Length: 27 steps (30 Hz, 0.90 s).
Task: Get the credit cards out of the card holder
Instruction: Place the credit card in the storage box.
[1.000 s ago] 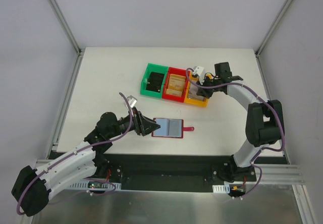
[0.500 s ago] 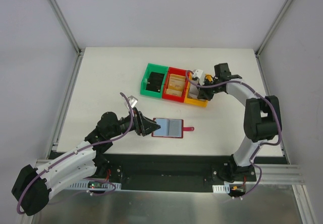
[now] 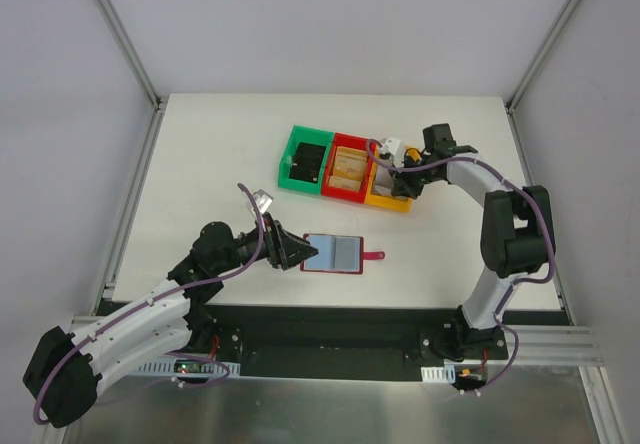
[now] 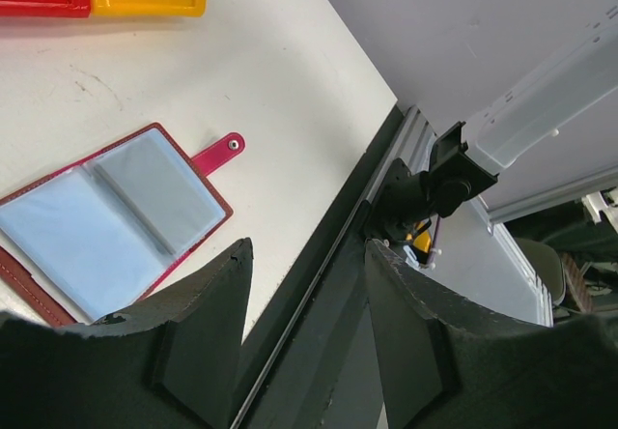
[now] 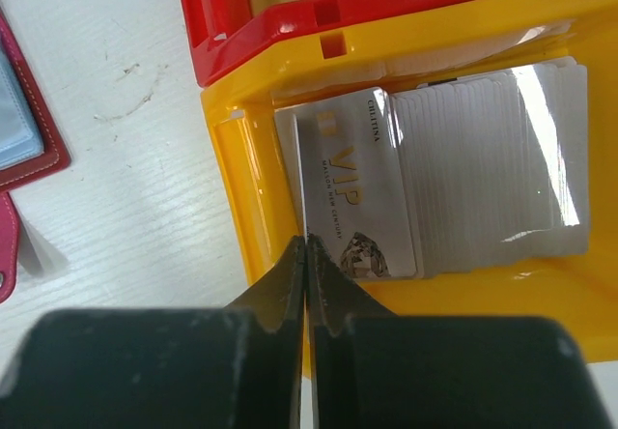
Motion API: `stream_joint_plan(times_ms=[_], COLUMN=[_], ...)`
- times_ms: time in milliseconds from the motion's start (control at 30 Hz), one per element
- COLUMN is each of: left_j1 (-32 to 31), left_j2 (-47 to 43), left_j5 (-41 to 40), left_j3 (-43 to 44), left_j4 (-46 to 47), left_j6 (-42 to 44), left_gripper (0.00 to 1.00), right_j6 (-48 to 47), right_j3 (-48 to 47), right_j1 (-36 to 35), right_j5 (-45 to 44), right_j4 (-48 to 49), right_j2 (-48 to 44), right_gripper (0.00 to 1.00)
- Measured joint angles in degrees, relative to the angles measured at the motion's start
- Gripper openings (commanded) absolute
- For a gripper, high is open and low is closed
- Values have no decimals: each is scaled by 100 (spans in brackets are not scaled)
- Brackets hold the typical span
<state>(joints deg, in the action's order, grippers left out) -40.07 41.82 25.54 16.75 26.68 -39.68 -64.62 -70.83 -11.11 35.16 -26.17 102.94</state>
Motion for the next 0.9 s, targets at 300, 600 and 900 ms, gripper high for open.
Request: stream_joint_plan(times_ms=[300,600,900], left_j1=[0,0,0], left_j2=[0,0,0], left_j5=[-2,-2,-2], left_j3=[-24,-70,-79], left_j4=[2,2,2], left_j6=[-2,-2,-9], left_gripper=[49,49,49], right_j6=[81,111,103], right_j3=[-199,-356,-363], right_j1=[0,-31,-153], right_j5=[-267,-323,-339], right_j4=[13,-9,-37], right_j2=[87,195,256], right_gripper=[0,0,0])
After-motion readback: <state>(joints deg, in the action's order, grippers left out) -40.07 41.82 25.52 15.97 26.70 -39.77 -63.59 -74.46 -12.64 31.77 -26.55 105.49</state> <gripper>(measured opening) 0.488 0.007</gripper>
